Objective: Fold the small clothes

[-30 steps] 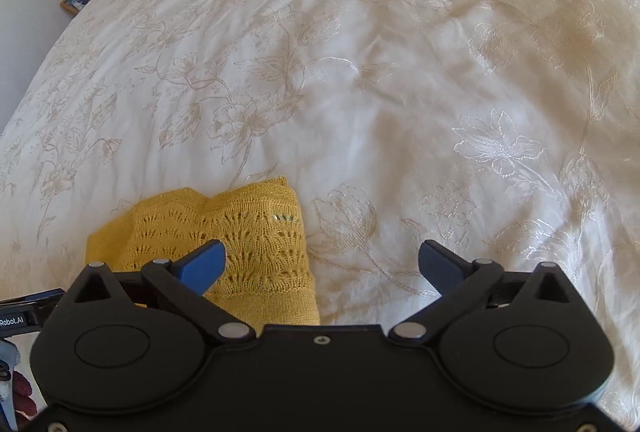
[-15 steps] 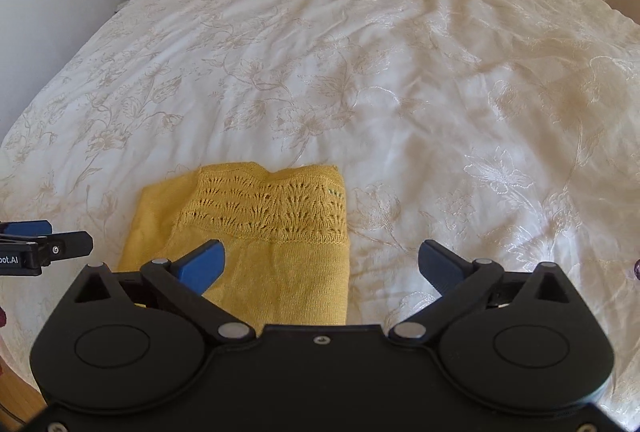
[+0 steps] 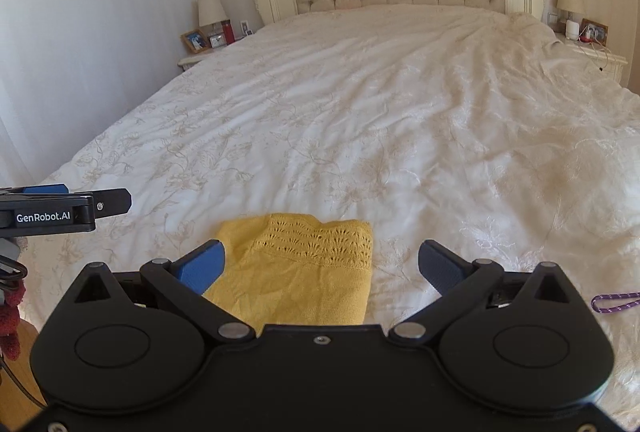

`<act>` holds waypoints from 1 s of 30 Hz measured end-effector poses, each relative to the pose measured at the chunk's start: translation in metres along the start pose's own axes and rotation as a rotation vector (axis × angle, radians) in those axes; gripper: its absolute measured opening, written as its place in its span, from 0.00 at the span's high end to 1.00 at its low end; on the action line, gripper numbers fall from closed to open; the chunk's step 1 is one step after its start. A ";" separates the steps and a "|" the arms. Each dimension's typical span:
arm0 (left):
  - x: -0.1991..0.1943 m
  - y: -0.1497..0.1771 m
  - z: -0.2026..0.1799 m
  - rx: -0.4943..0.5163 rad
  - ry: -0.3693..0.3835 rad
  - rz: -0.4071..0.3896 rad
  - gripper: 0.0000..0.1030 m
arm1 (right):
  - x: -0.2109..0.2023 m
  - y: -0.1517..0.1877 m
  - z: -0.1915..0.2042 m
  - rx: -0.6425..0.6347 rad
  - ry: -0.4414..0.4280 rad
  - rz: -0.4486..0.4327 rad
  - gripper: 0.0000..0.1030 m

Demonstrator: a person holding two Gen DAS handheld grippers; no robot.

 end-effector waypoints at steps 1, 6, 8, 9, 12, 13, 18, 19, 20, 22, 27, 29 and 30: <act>-0.004 -0.001 -0.001 -0.003 -0.013 -0.001 0.01 | -0.006 -0.001 0.001 0.003 0.009 -0.020 0.01; -0.016 0.005 -0.010 -0.002 0.006 0.048 0.01 | -0.026 0.000 -0.002 0.015 0.141 -0.064 0.01; -0.020 0.013 -0.015 -0.016 0.032 0.085 0.01 | -0.026 0.004 -0.004 0.026 0.135 -0.009 0.01; -0.021 0.016 -0.016 -0.019 0.040 0.102 0.01 | -0.025 0.007 -0.006 0.044 0.121 0.026 0.01; -0.024 0.028 -0.021 -0.036 0.059 0.165 0.01 | -0.026 0.018 -0.012 0.111 0.097 0.111 0.01; -0.024 0.032 -0.023 -0.048 0.065 0.188 0.01 | -0.027 0.022 -0.013 0.127 0.091 0.134 0.01; -0.026 0.049 -0.027 -0.082 0.086 0.281 0.02 | -0.035 0.039 -0.012 0.138 0.110 0.179 0.01; -0.029 0.052 -0.030 -0.079 0.081 0.291 0.02 | -0.036 0.041 -0.012 0.137 0.110 0.182 0.01; -0.031 0.054 -0.031 -0.074 0.075 0.297 0.02 | -0.038 0.042 -0.010 0.137 0.111 0.185 0.01; -0.034 0.057 -0.033 -0.067 0.073 0.302 0.02 | -0.041 0.043 -0.009 0.137 0.114 0.186 0.01; -0.037 0.062 -0.034 -0.057 0.071 0.321 0.02 | -0.045 0.045 -0.004 0.128 0.119 0.190 0.01; -0.038 0.064 -0.034 -0.057 0.070 0.325 0.02 | -0.046 0.046 -0.003 0.124 0.122 0.190 0.01; -0.039 0.064 -0.034 -0.054 0.068 0.326 0.02 | -0.046 0.046 -0.003 0.126 0.126 0.187 0.01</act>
Point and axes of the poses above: each gripper's, at about its wrist camera, not at the fingertips, and x roughly the way its jaws point, z to its left, y to its underside, the point moved 5 cm from there along x, roughly the way its jaws point, and after that the axes turned 11 degrees about x, right-handed, at the moved point
